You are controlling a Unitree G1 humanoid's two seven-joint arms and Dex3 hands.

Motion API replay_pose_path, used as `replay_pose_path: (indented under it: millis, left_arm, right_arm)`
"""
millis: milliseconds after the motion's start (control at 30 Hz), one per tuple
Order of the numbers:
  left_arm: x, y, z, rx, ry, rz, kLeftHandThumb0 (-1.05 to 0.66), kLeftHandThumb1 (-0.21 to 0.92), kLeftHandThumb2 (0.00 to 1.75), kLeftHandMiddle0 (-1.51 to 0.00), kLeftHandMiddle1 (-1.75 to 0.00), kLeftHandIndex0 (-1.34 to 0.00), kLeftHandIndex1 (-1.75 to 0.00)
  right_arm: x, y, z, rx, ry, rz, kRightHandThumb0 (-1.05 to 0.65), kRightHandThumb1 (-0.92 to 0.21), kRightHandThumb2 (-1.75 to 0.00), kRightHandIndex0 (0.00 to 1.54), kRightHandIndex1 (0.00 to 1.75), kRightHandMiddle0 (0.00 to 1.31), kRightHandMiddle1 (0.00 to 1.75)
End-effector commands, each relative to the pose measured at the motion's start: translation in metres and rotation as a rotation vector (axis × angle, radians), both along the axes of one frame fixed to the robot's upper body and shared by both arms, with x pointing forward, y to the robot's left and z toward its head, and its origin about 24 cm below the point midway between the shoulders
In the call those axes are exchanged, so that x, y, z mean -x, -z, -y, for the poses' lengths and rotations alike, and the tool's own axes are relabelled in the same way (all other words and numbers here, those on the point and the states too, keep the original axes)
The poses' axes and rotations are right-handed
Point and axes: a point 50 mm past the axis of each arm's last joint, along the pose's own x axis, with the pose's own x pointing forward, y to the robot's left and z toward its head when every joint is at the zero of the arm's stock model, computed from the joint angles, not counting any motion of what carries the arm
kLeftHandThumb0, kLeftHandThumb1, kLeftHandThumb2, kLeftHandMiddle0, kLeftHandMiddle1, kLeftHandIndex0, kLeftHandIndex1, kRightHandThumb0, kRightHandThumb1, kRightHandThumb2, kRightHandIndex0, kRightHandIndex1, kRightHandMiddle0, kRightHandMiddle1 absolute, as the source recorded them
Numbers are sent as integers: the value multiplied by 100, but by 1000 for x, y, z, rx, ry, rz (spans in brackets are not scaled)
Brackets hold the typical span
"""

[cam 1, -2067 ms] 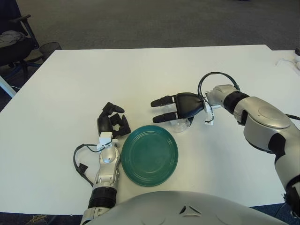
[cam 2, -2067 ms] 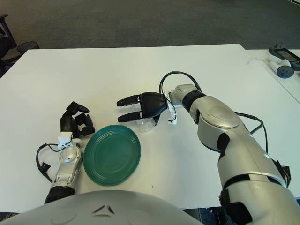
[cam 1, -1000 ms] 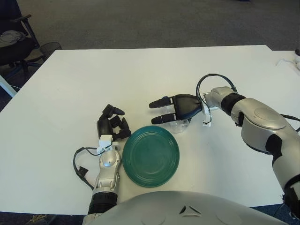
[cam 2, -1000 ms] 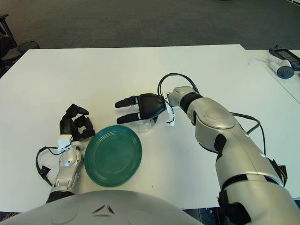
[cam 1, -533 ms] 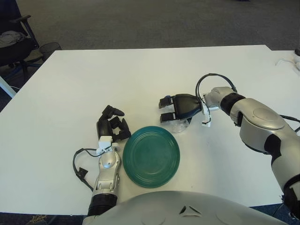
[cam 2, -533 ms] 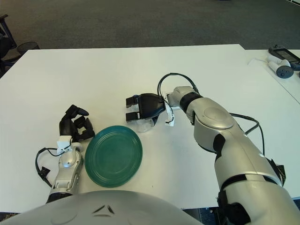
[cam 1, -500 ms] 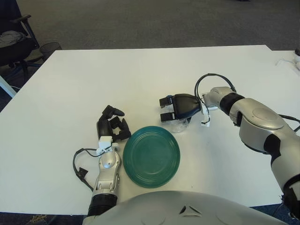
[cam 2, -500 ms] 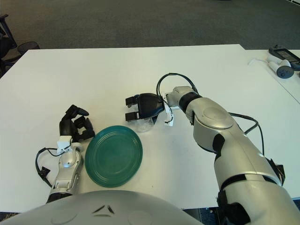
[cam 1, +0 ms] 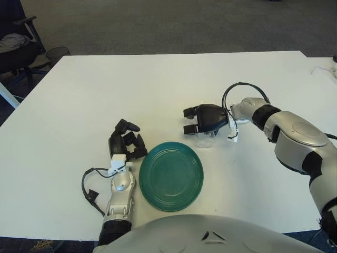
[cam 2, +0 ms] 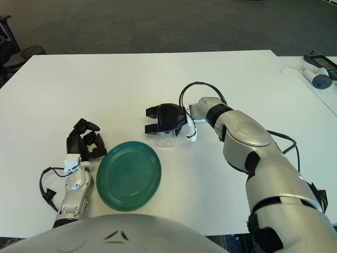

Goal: Put the bottle into the plate.

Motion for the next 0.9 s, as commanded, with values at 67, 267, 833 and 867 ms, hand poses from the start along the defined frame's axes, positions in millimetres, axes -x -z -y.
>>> replay_pose_path:
  millis: [67,267,833,867]
  left_arm:
    - [12,14,1,26,-21,-87,-60,4,165,-135,-175,-84,-175]
    - [12,14,1,36,-19,-84,-60,5,165,-135,-175,-84,-175]
    - [12,15,1,29,-24,-90,-60,4,166,-135,-175,-85,-175]
    - [11,15,1,28,-24,-90,-60,4,166,-135,-175,-85,-175]
  right_arm:
    - [12,25,14,132,82,-87,0,4,-163,92,151,70,175]
    - [9,25,15,150,141,-81,0,6,-167,93,154,71,175]
    - [7,25,19,100,197,-48,0,1,-164,90,160,64,175]
    - [5,25,20,94,203,-37,0,-1,-163,88,162,62,175]
